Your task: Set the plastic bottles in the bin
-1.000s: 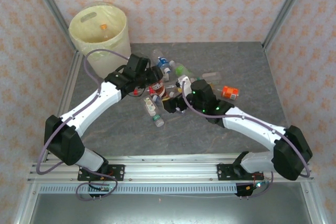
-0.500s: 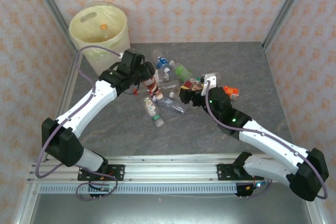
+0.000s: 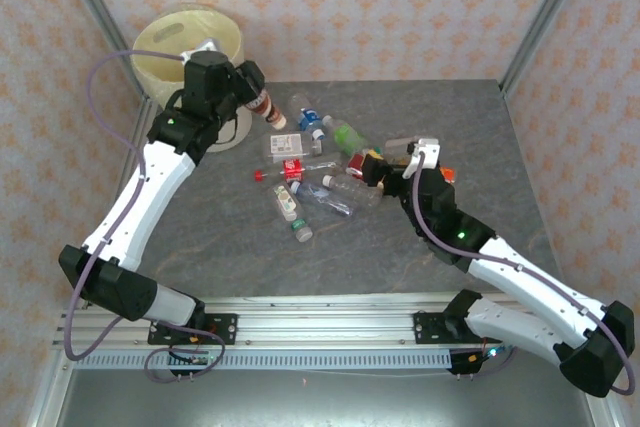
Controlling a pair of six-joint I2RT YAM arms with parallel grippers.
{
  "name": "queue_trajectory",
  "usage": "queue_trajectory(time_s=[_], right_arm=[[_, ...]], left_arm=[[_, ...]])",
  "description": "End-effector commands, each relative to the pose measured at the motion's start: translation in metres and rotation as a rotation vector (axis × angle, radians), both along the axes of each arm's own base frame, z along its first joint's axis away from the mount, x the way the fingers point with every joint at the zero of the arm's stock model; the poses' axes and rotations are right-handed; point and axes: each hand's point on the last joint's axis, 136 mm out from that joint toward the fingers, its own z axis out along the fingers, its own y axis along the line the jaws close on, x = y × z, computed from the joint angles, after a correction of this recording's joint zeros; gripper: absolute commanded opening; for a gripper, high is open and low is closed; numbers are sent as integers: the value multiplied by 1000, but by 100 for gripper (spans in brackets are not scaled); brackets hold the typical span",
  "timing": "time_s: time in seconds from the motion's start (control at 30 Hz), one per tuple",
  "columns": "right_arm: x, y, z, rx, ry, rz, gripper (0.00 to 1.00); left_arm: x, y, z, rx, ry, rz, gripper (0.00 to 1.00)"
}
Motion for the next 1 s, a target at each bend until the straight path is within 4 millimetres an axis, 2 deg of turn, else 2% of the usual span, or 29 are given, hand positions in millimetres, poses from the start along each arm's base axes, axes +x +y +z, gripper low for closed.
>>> queue_trajectory(time_s=[0.0,0.23,0.33,0.43,0.57,0.7,0.8,0.97], right_arm=[[-2,-11,15,-5,-7,-49,99],[-4,-16,17,-24,14,-61,99],[-4,-18,14,-25,19,-72,99],[-5,-17,11,-17,28,-73,99],[-5,-21,9,-29,40,-89,99],[-7,-35,6,-38,64,-160,99],[-8,-45,4,-49,84,-216,99],[-11,-50,-1,-62,111,-236,99]], left_arm=[[-4,27,63,72,-176,109,39],[-7,75,116,172,-337,319,40],[-5,98,126,195,-384,425,40],[6,121,129,182,-407,500,41],[33,154,115,179,-322,574,41],[50,183,84,228,-182,675,40],[60,196,61,219,-123,705,40],[78,208,26,142,-40,705,41]])
